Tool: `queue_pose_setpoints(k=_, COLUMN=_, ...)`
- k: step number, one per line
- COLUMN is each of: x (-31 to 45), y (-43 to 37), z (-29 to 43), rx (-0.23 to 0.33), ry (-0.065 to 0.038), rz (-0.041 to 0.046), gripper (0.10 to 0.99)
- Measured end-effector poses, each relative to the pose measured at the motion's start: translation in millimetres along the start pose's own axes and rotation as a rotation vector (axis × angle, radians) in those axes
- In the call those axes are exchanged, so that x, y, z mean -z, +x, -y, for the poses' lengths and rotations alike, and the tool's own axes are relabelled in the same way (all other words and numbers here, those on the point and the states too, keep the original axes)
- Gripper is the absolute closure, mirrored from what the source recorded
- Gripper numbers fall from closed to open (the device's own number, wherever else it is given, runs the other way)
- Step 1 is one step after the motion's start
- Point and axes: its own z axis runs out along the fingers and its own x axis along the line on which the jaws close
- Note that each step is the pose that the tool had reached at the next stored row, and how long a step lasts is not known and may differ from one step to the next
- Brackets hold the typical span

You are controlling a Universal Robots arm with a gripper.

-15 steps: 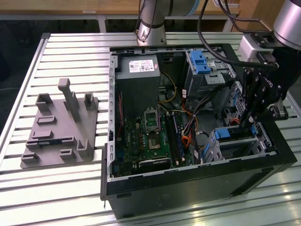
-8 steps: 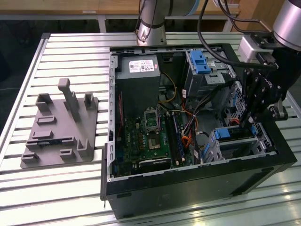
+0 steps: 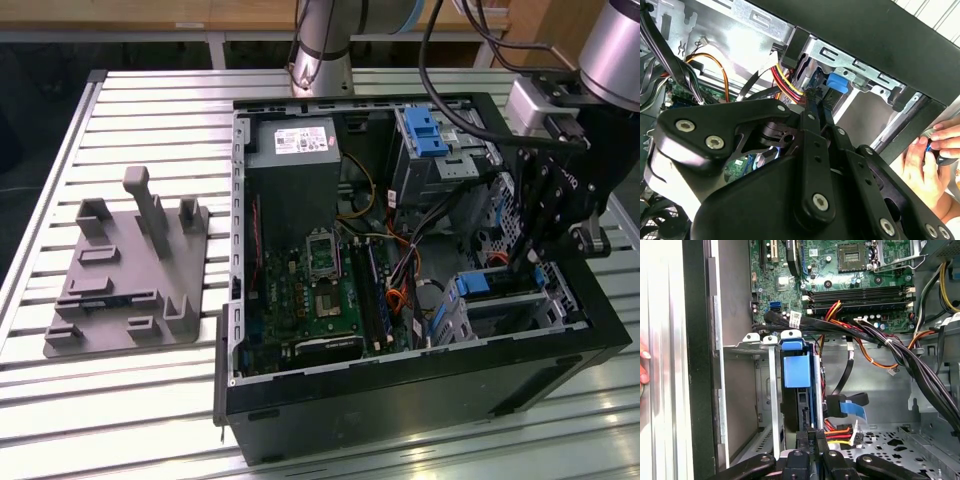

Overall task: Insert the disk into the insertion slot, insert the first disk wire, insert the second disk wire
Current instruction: 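Insert the first disk wire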

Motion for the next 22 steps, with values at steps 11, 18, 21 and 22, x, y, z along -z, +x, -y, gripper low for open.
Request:
queue_pose_setpoints(k=11, x=-2.8, y=-0.2, z=0.0, rx=0.000, ry=0.000, rz=-0.0001, gripper=0.914)
queue_pose_setpoints(k=18, x=-5.9, y=0.1, z=0.2, rx=0.002, ry=0.000, rz=-0.0005, gripper=0.914)
queue_pose_setpoints(k=21, x=-6.4, y=0.2, z=0.2, rx=0.003, ry=0.000, rz=0.0013, gripper=0.906)
queue_pose_setpoints(k=22, x=-4.9, y=0.3, z=0.2, rx=0.003, ry=0.000, rz=0.0012, gripper=0.906)
